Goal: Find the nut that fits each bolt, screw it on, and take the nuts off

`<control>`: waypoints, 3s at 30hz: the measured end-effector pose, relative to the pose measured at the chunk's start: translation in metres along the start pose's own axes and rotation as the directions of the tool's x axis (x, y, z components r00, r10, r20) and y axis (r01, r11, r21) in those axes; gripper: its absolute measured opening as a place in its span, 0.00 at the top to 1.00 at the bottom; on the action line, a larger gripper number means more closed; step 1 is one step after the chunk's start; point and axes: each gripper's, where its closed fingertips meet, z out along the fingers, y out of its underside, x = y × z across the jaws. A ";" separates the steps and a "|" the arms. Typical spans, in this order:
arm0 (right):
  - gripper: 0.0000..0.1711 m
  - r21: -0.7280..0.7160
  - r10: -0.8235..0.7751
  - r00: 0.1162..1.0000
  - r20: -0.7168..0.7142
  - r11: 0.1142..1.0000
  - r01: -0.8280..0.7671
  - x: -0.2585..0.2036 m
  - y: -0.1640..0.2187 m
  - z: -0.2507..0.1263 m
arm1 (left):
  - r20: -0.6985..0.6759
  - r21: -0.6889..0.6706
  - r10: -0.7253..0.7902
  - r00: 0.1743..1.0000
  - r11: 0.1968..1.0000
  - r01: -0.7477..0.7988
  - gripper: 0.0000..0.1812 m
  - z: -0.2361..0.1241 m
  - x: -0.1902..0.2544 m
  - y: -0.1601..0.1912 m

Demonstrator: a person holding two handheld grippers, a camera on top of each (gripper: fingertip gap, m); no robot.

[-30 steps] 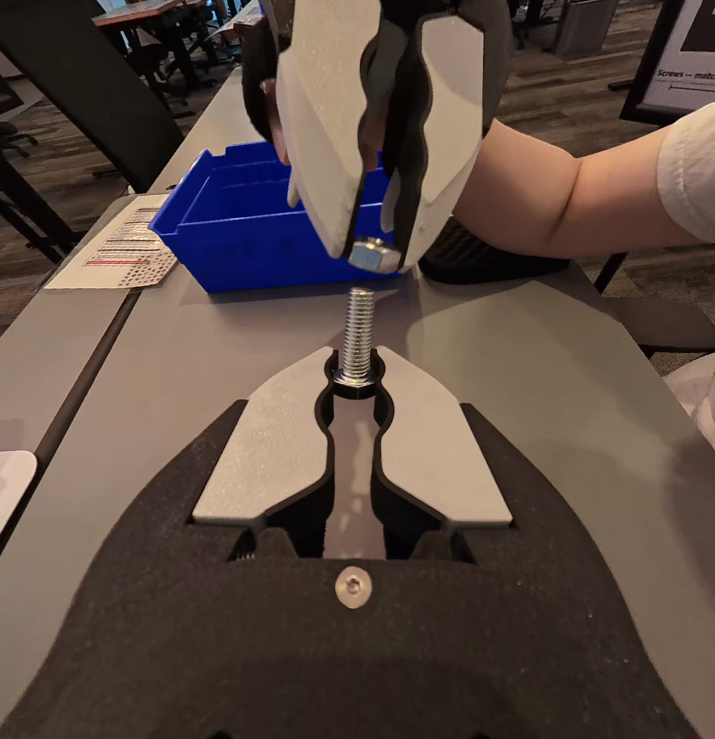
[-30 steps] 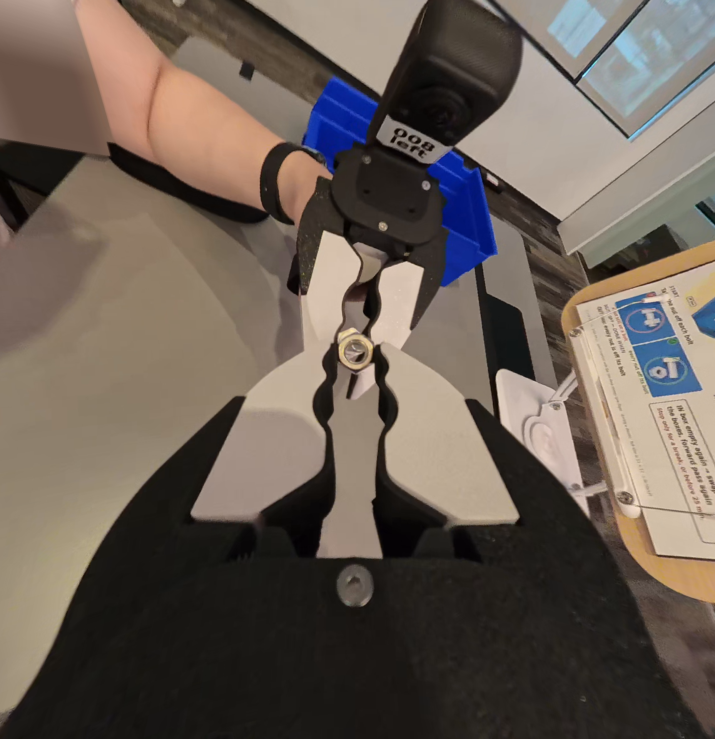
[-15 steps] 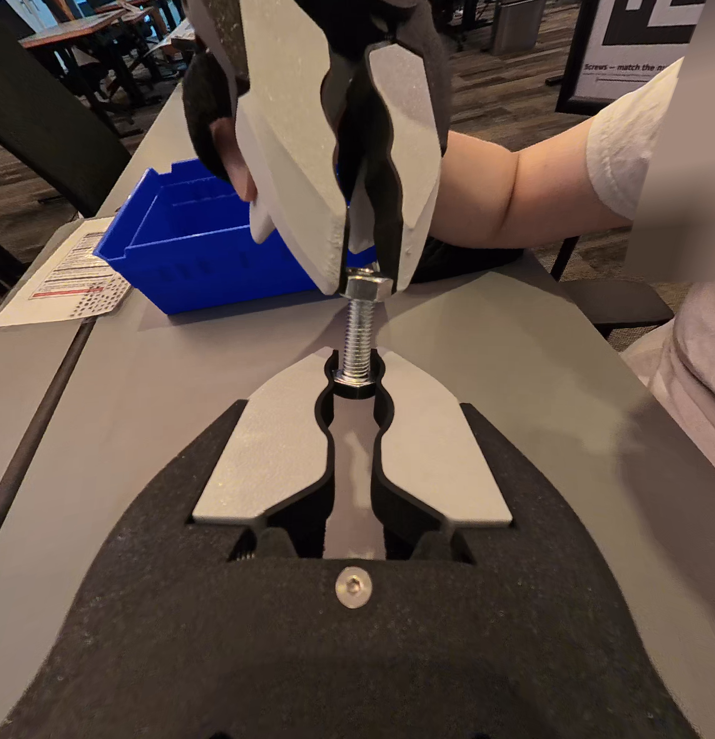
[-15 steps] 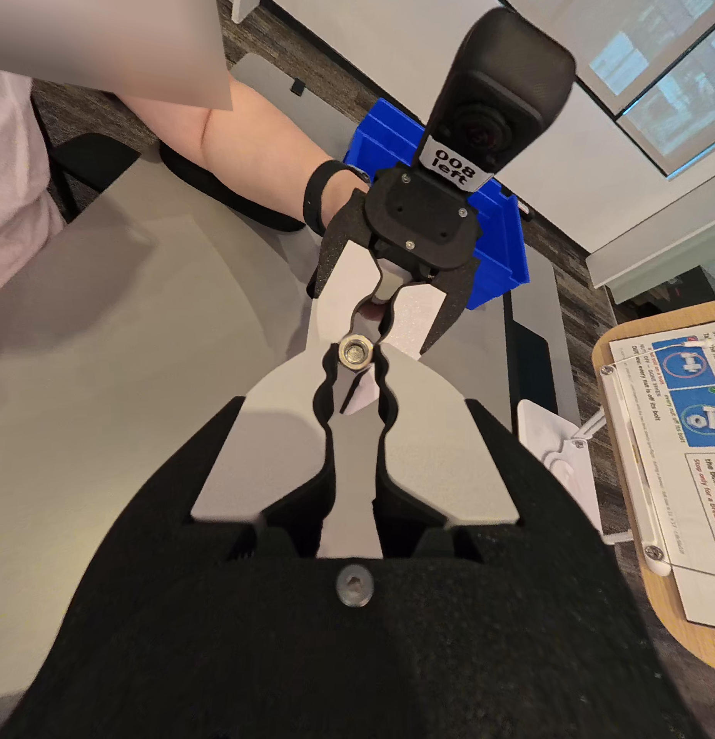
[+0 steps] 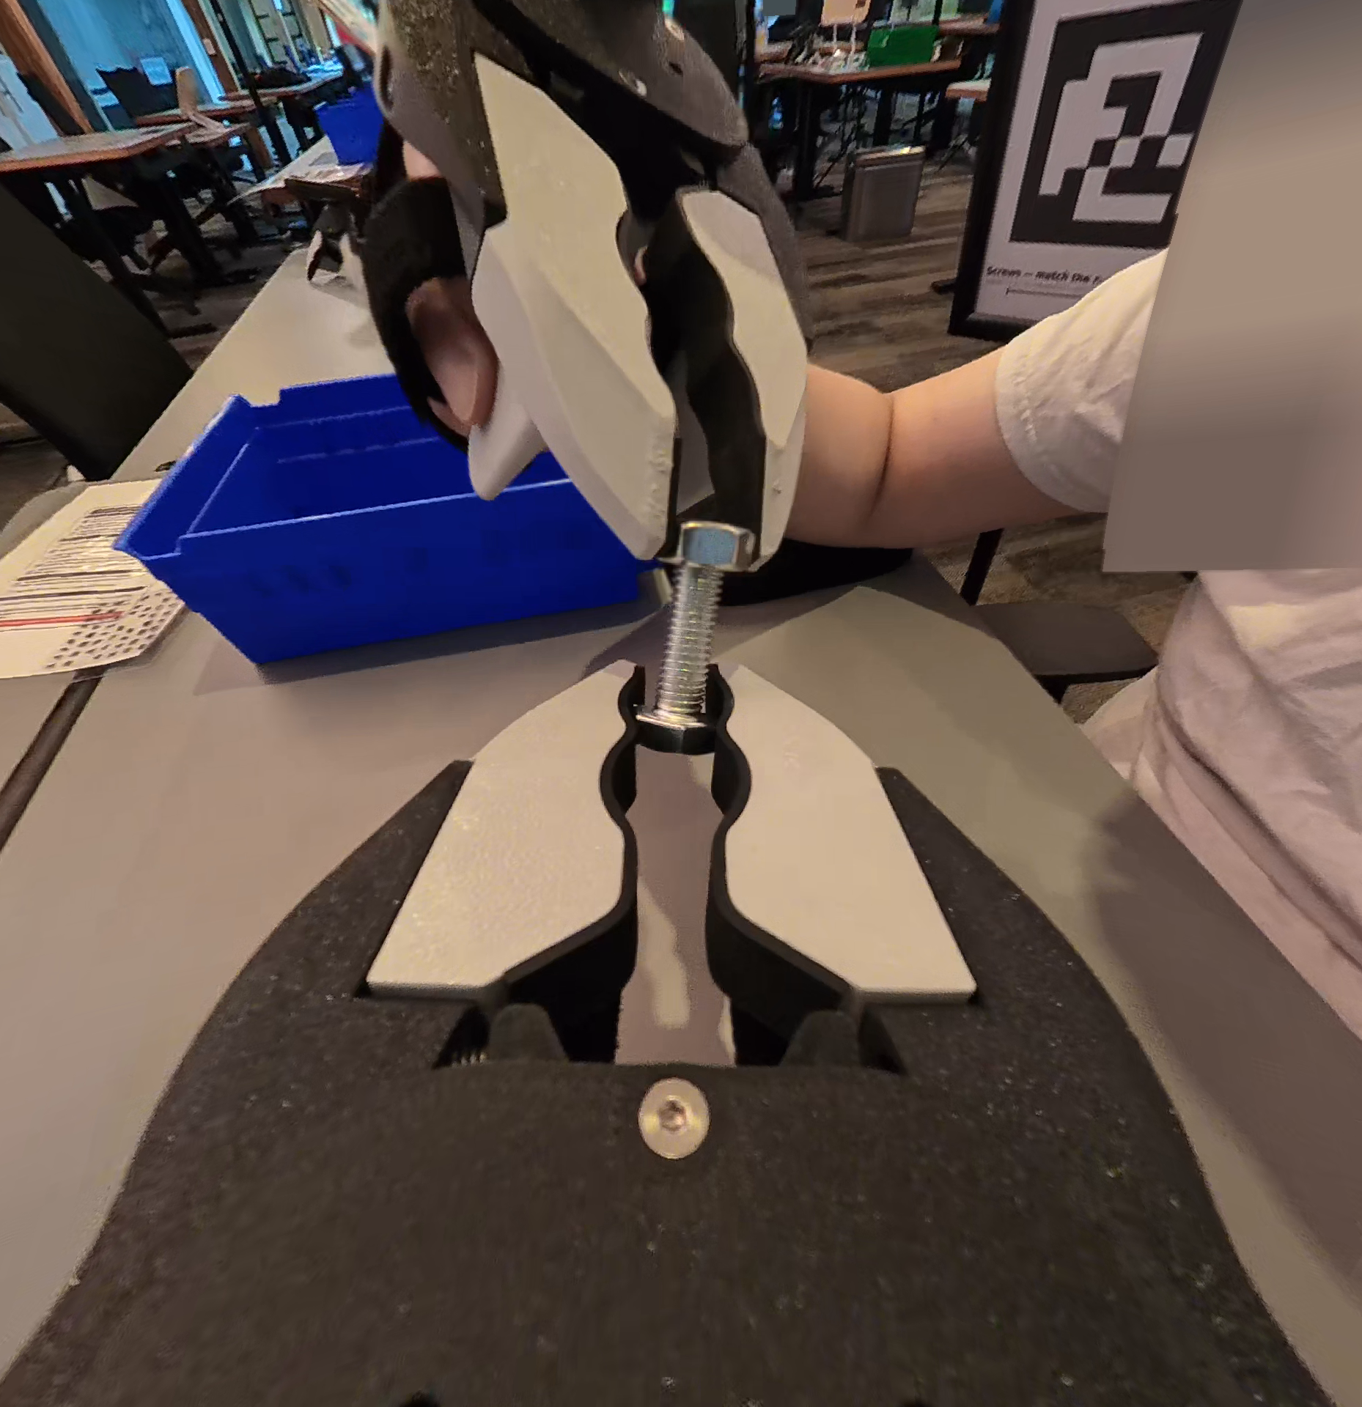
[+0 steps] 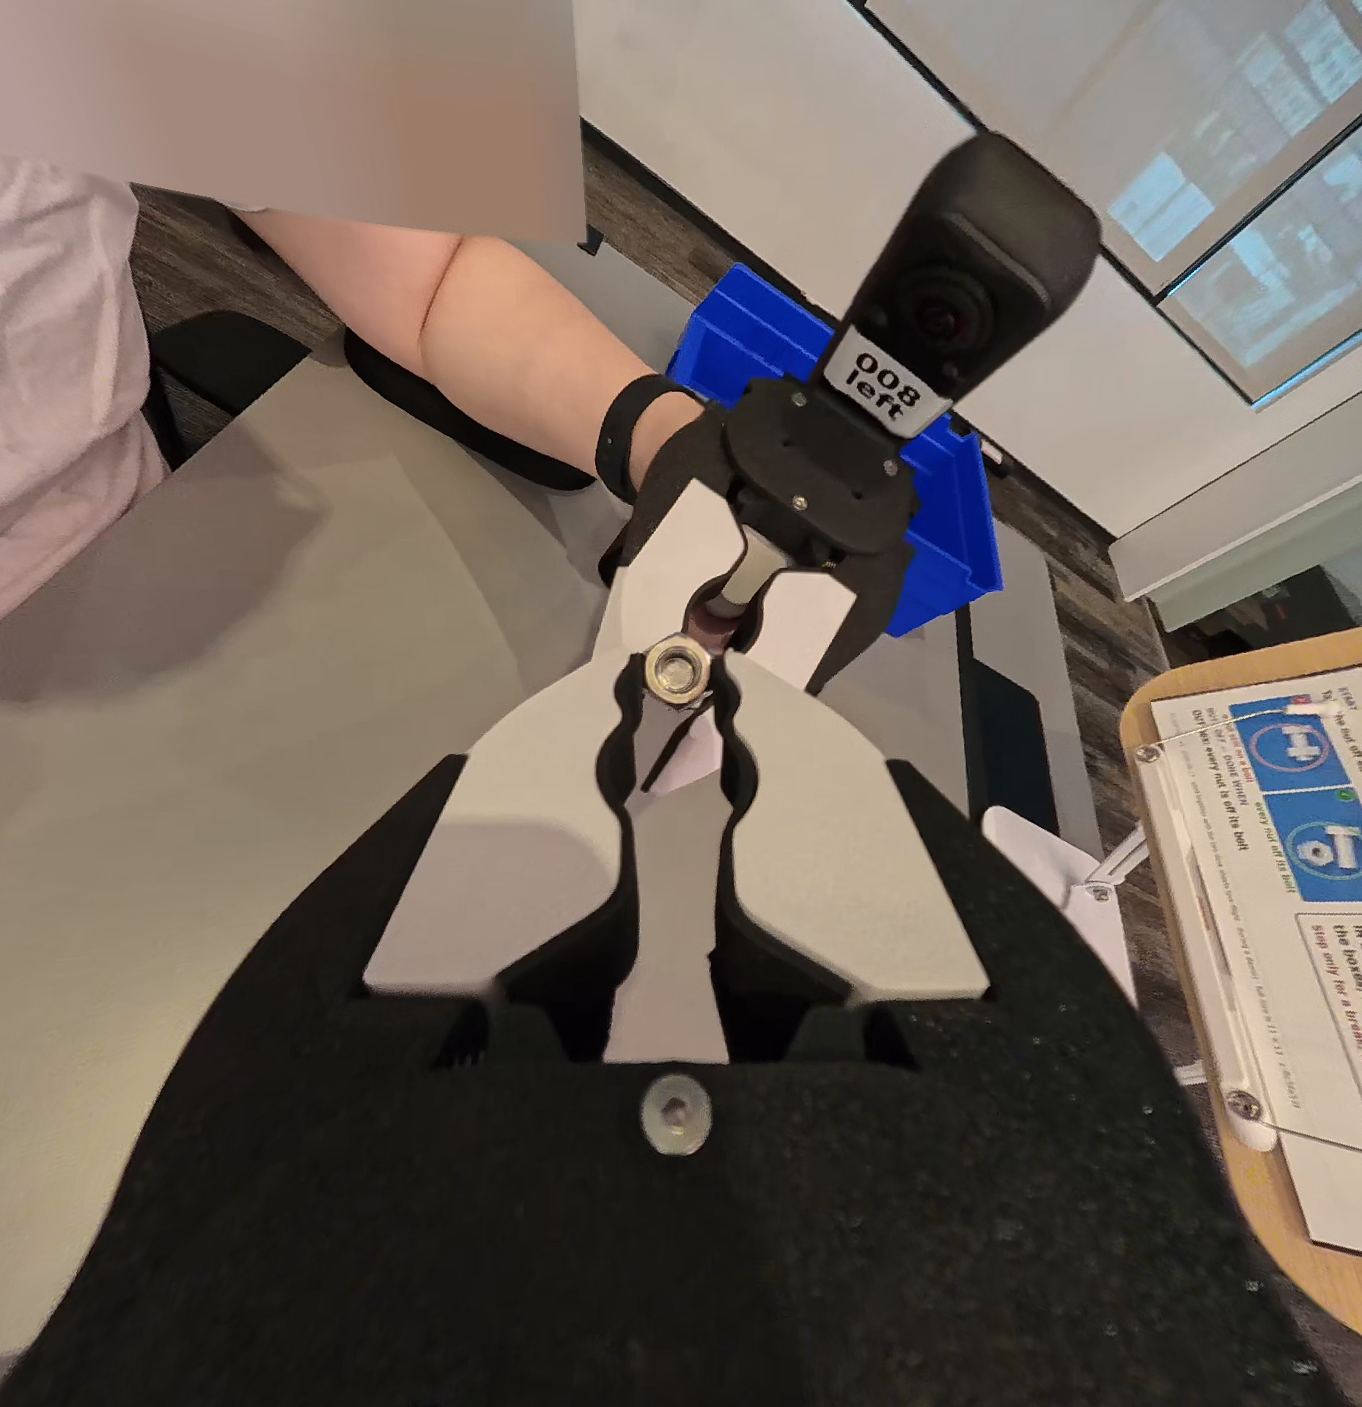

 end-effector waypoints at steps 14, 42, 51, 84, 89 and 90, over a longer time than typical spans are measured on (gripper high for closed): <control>0.90 -0.015 0.056 0.998 -0.026 0.998 -0.057 0.005 -0.001 0.002 | -0.003 -0.007 -0.012 1.000 1.000 0.012 0.92 0.002 0.000 0.002; 0.90 0.076 0.688 0.668 -0.282 0.710 -0.700 0.063 0.046 0.016 | 0.497 -0.176 -0.053 0.866 0.971 0.160 0.92 -0.026 -0.076 0.032; 0.90 0.047 0.605 0.760 -0.240 0.789 -0.613 0.058 0.035 0.013 | 0.418 -0.132 -0.073 0.905 0.981 0.141 0.92 -0.021 -0.066 0.023; 0.90 -0.325 0.326 0.942 -0.075 0.886 -0.332 0.002 0.038 0.007 | 0.215 -0.350 0.185 0.959 0.931 -0.101 0.92 0.008 -0.027 0.041; 0.90 -0.336 0.301 0.953 -0.020 0.896 -0.290 -0.008 0.037 0.008 | 0.163 -0.359 0.205 0.965 0.924 -0.136 0.92 0.011 -0.019 0.044; 0.90 -0.341 0.305 0.952 -0.015 0.894 -0.291 -0.009 0.038 0.008 | 0.163 -0.368 0.214 0.963 0.919 -0.142 0.92 0.012 -0.019 0.045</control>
